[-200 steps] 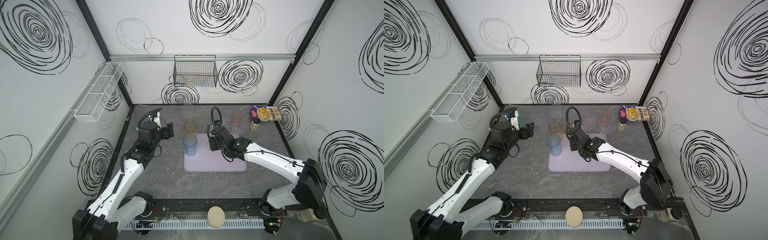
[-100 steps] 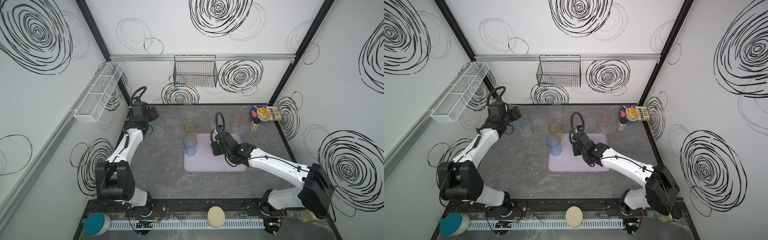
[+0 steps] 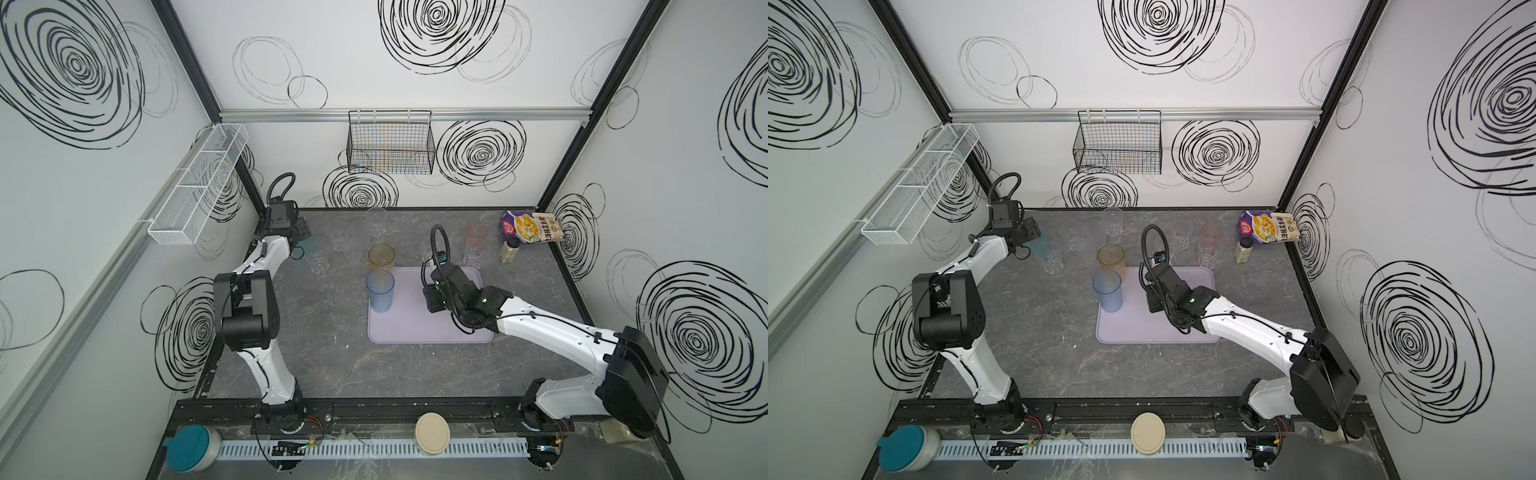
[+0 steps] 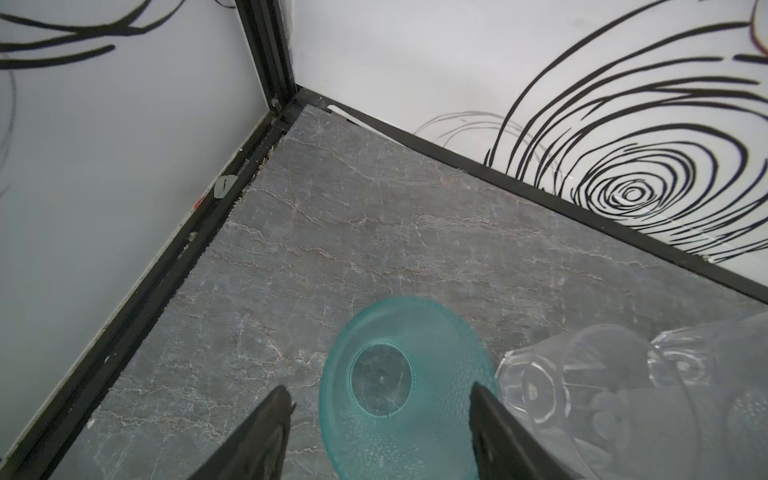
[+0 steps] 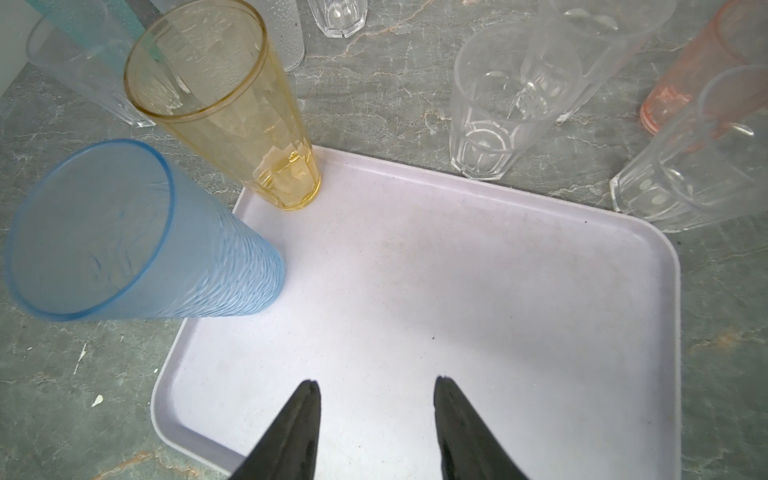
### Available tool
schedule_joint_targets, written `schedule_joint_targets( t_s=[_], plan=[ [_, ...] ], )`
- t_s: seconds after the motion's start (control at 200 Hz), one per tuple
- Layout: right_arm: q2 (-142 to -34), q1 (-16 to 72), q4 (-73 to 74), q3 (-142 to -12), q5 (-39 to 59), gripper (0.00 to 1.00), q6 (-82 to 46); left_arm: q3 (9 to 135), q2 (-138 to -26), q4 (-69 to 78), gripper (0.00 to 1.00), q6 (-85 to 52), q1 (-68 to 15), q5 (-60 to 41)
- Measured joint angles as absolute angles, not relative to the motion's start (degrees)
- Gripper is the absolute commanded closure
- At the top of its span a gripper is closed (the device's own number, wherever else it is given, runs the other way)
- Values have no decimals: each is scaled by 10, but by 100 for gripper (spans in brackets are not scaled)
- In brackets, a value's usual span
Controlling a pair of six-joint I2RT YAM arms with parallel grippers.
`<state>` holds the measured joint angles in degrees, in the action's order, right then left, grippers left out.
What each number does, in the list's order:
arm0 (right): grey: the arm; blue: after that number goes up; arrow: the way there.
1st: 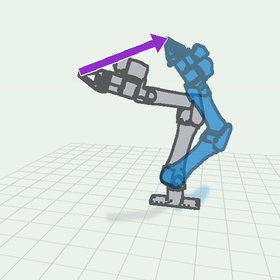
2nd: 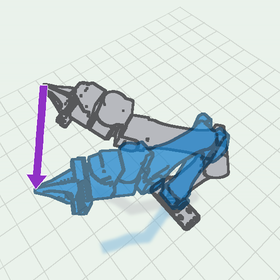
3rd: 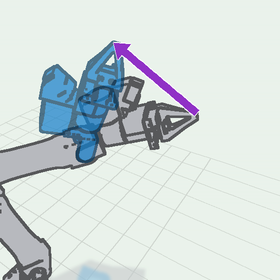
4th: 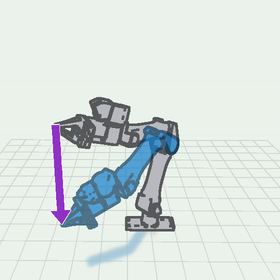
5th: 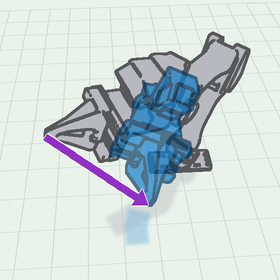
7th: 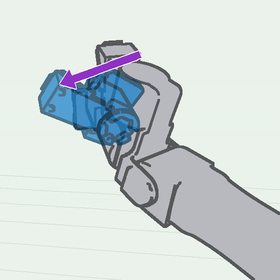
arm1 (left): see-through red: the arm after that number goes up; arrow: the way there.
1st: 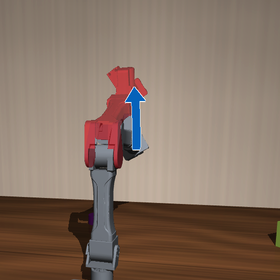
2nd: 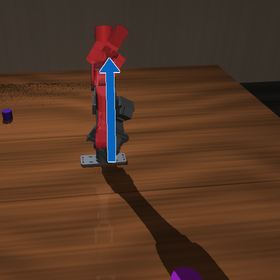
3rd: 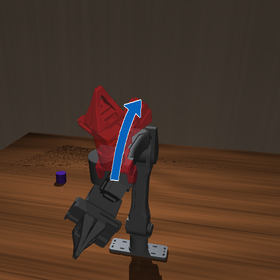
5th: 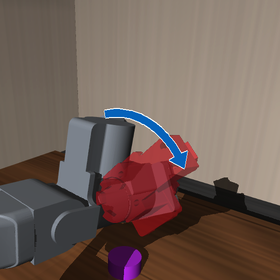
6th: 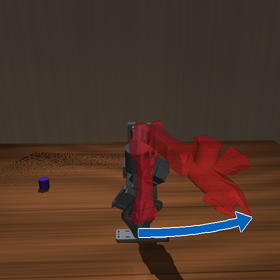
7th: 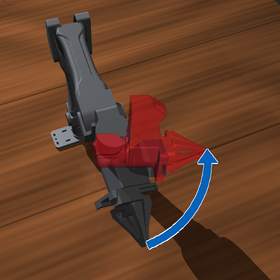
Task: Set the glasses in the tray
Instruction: 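Reach the left gripper to the teal glass near the far corner and grasp it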
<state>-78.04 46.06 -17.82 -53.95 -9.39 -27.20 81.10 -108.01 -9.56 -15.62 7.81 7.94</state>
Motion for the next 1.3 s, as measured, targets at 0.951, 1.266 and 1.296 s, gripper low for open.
schedule_joint_targets(
  t_s=[0.951, 1.266, 1.296],
  plan=[
    [-769, 449, -176, -535, -69, 50, -270, 849, -1166, -121, 88, -157, 91, 85],
    [-769, 445, -180, -534, -71, 50, -270, 842, -1072, -138, 100, -182, 85, 88],
    [-769, 444, -182, -534, -72, 50, -270, 840, -1055, -138, 100, -183, 84, 91]
  ],
)
